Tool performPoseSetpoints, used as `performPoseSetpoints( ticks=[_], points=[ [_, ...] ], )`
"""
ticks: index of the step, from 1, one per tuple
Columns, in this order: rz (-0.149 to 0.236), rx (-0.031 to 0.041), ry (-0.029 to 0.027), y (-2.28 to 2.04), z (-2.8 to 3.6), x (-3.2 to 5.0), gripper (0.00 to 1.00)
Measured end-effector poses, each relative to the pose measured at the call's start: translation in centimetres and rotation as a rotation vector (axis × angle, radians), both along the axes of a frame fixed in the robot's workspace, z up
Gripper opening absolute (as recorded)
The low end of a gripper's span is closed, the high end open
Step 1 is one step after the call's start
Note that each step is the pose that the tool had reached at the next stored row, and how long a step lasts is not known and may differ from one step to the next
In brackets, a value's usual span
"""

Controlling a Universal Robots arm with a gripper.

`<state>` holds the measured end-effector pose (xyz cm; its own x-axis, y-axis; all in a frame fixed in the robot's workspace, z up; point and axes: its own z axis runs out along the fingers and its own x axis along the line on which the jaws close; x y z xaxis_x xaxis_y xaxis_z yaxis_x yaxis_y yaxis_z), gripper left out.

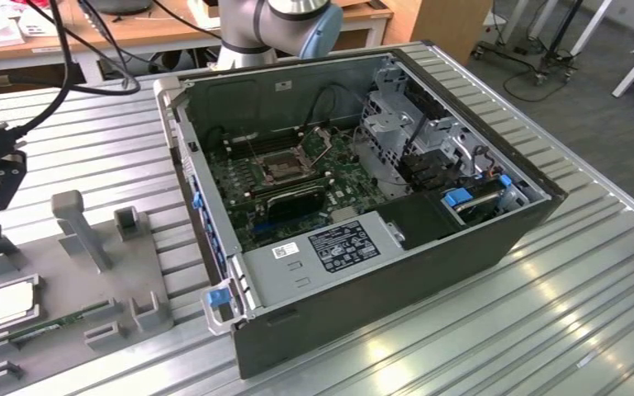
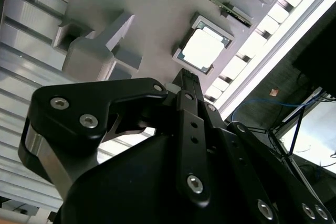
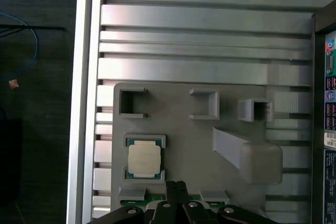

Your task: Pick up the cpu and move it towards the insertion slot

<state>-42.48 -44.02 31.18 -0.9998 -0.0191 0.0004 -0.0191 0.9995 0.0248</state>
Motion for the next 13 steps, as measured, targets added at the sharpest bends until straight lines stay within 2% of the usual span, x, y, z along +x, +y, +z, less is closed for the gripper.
performPoseSetpoints(
  ticks=[6,13],
  points=[
    [0.0,-0.0007,-0.0001,0.0,-0.29,-0.55,0.11],
    [0.0,-0.0007,-0.0001,0.0,-0.36,-0.66,0.11]
  ],
)
